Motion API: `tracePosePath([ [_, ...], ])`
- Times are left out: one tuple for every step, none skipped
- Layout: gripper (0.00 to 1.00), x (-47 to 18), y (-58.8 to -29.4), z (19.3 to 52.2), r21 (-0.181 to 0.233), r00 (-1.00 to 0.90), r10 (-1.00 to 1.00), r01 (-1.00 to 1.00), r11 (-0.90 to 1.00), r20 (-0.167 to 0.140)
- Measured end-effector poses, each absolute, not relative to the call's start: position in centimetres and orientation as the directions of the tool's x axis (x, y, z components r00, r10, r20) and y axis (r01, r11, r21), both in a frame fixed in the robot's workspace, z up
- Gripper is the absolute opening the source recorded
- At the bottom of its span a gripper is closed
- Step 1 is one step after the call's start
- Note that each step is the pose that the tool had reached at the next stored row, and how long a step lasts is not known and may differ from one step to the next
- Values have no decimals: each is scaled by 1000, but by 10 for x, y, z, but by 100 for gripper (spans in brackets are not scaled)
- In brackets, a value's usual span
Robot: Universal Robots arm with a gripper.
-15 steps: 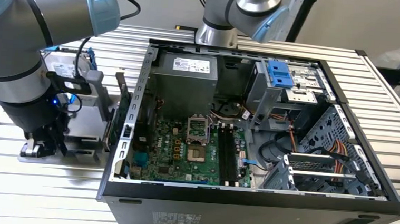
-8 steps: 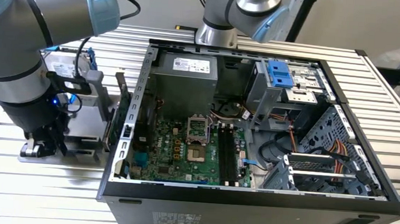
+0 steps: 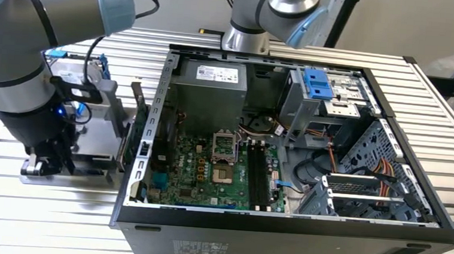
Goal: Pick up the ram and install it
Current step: 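Pick up the ram and move it above insertion slot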
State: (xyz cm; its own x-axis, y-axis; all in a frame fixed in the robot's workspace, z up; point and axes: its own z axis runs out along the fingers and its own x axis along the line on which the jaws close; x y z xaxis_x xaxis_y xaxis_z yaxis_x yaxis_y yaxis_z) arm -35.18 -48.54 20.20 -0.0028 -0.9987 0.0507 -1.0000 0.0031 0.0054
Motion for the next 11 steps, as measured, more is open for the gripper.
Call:
tracePosePath([
  [0, -352, -485, 203, 5, -3, -999, -1000, 3, 51],
  [0, -352, -485, 205, 5, -3, -999, -1000, 3, 51],
  [0, -352, -485, 206, 5, -3, -999, -1000, 3, 51],
  [0, -352, -485, 207, 5, -3, -999, -1000, 3, 51],
  [0, -352, -485, 208, 5, -3, -999, -1000, 3, 51],
  [0, -352, -485, 209, 6, -3, -999, -1000, 3, 51],
  [0, -352, -485, 210, 5, -3, -999, -1000, 3, 51],
  [0, -352, -485, 212, 6, -3, -999, -1000, 3, 51],
  [0, -352, -485, 213, 6, -3, -999, -1000, 3, 51],
  [0, -352, -485, 213, 5, -3, -999, -1000, 3, 51],
  [0, -352, -485, 214, 5, -3, -999, -1000, 3, 51],
])
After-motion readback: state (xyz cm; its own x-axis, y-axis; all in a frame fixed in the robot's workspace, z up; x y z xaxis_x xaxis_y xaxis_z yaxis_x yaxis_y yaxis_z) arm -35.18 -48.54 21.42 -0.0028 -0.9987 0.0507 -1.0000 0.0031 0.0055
